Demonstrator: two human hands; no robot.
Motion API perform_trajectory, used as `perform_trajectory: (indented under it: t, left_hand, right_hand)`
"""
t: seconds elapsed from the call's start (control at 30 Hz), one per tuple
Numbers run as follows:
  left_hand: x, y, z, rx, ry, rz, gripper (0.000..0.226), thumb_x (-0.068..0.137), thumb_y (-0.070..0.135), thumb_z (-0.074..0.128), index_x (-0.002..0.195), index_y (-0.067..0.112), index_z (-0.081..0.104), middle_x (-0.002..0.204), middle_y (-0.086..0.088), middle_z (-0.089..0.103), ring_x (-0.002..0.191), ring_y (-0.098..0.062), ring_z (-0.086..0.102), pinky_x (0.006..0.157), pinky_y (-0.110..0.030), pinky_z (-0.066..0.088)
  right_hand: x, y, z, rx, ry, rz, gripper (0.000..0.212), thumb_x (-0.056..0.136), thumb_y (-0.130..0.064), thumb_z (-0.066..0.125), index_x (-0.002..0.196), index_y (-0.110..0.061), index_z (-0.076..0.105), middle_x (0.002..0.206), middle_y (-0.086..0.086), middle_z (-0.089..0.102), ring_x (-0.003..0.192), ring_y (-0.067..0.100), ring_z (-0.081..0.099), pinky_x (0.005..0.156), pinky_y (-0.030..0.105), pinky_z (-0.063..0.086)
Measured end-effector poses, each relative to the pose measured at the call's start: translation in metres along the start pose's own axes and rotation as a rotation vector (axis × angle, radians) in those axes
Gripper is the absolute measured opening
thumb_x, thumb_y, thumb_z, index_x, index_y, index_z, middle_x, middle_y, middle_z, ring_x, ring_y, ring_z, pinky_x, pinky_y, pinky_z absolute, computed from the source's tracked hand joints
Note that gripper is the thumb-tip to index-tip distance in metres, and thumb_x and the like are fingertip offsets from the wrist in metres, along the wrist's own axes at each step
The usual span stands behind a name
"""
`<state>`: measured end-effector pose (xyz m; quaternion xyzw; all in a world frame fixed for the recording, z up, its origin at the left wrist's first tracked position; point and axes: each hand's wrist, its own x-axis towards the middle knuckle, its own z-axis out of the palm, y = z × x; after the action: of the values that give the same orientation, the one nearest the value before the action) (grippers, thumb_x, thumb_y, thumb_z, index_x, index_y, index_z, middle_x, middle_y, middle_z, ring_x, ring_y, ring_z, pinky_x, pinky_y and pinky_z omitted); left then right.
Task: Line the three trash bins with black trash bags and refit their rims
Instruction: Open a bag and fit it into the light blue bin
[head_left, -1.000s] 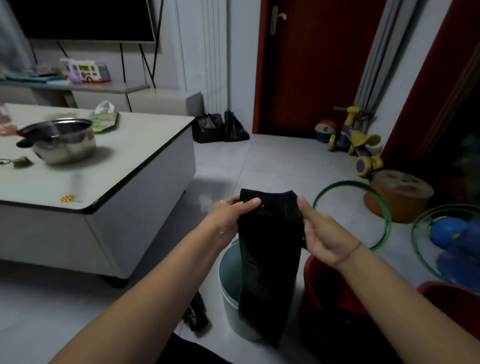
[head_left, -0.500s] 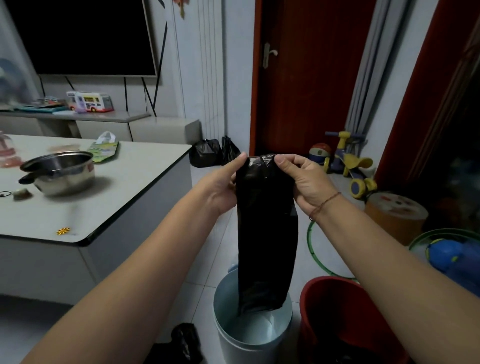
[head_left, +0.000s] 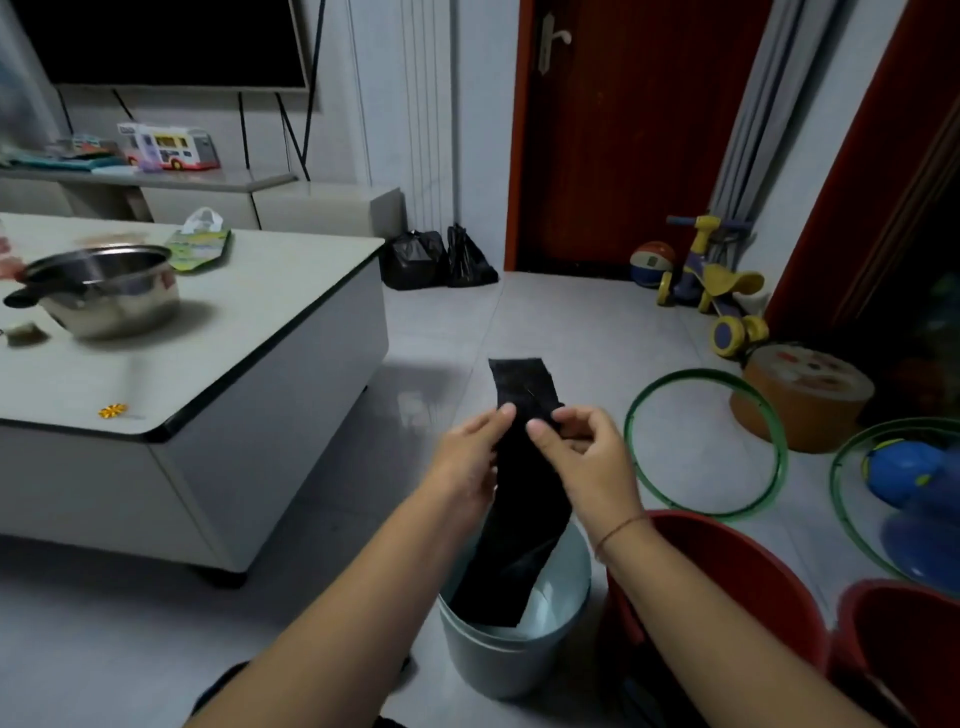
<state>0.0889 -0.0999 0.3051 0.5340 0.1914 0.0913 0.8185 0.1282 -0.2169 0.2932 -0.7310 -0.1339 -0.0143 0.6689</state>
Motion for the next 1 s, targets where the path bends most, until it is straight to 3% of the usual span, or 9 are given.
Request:
perform_trajectory:
  t: [0.1,0.2,0.33,0.47,0.53,0.63,0.77,0.87,1.0]
  left_hand:
    - [-0.003,-0.024,-0.001,0.006,0.014,-0.051,0.054,0.099,0.047,0.036,0.105,0.005,0.069,0.101,-0.018,0.072,0.085,-0.023,0.071,0.074,-0.029,0.056]
    - [-0.002,-0.032,-0.005,0.164,-0.057,0.000,0.067,0.095,0.060,0.023,0.101,0.014,0.072,0.102,-0.010,0.074,0.096,-0.017,0.070,0.087,-0.030,0.052]
    - [0.000,-0.036,-0.006,0.291,-0.101,0.049,0.081,0.085,0.074,0.014,0.094,0.023,0.076,0.101,-0.002,0.075,0.103,-0.012,0.067,0.104,-0.036,0.044]
    - [0.003,-0.035,-0.008,0.284,-0.138,0.032,0.096,0.071,0.085,0.014,0.101,0.019,0.076,0.104,-0.007,0.074,0.106,-0.015,0.066,0.105,-0.037,0.042]
    - [0.007,-0.035,-0.010,0.219,-0.089,0.004,0.092,0.076,0.081,0.014,0.097,0.017,0.076,0.099,-0.011,0.074,0.100,-0.018,0.069,0.097,-0.034,0.047]
    - [0.014,-0.034,-0.018,0.092,-0.024,-0.009,0.087,0.087,0.073,0.020,0.098,0.005,0.074,0.101,-0.023,0.071,0.097,-0.026,0.067,0.088,-0.031,0.049]
    - [0.023,-0.029,-0.038,-0.050,0.135,0.018,0.067,0.079,0.067,0.049,0.083,0.006,0.076,0.098,-0.017,0.060,0.089,-0.028,0.060,0.073,-0.024,0.056]
    - [0.027,-0.028,-0.050,-0.164,0.272,0.023,0.047,0.086,0.051,0.058,0.083,0.005,0.070,0.080,-0.011,0.071,0.075,-0.020,0.066,0.073,-0.026,0.052]
    - [0.030,-0.026,-0.056,-0.194,0.412,0.021,0.029,0.089,0.032,0.063,0.076,0.006,0.065,0.071,-0.003,0.070,0.055,-0.011,0.059,0.076,-0.026,0.050]
  right_hand:
    - [-0.009,0.026,0.008,-0.062,-0.064,0.053,0.041,0.067,-0.053,0.074,0.096,-0.030,0.056,0.107,0.005,0.061,0.087,0.016,0.062,0.076,0.025,0.053]
    - [-0.006,0.036,0.009,-0.080,-0.016,0.106,0.052,0.056,-0.064,0.072,0.092,-0.031,0.053,0.106,0.004,0.060,0.092,0.015,0.062,0.081,0.033,0.055]
    - [-0.003,0.038,0.008,-0.153,0.019,0.085,0.050,0.061,-0.057,0.073,0.090,-0.024,0.050,0.097,-0.001,0.059,0.088,0.013,0.059,0.075,0.026,0.051]
    - [0.006,0.043,0.003,-0.103,0.012,0.049,0.018,0.080,-0.024,0.071,0.080,-0.016,0.055,0.077,-0.003,0.058,0.072,0.012,0.055,0.068,0.025,0.047]
    - [0.011,0.047,0.001,-0.014,-0.002,0.073,0.017,0.085,-0.017,0.066,0.071,-0.016,0.056,0.071,0.003,0.058,0.069,0.016,0.054,0.068,0.032,0.048]
    - [0.020,0.047,-0.007,0.208,0.017,0.217,0.024,0.089,-0.017,0.061,0.066,-0.015,0.055,0.065,0.004,0.056,0.062,0.016,0.053,0.060,0.027,0.047]
    - [0.037,0.051,-0.031,0.440,0.052,0.385,0.023,0.093,-0.027,0.055,0.088,-0.006,0.062,0.078,0.007,0.063,0.072,0.018,0.062,0.063,0.027,0.051]
    - [0.045,0.061,-0.043,0.566,0.122,0.503,0.038,0.089,-0.036,0.059,0.106,-0.002,0.063,0.087,0.008,0.066,0.076,0.020,0.067,0.066,0.031,0.054]
    - [0.051,0.063,-0.051,0.627,0.229,0.598,0.032,0.088,-0.039,0.060,0.087,-0.007,0.061,0.083,0.007,0.063,0.076,0.022,0.063,0.074,0.039,0.053]
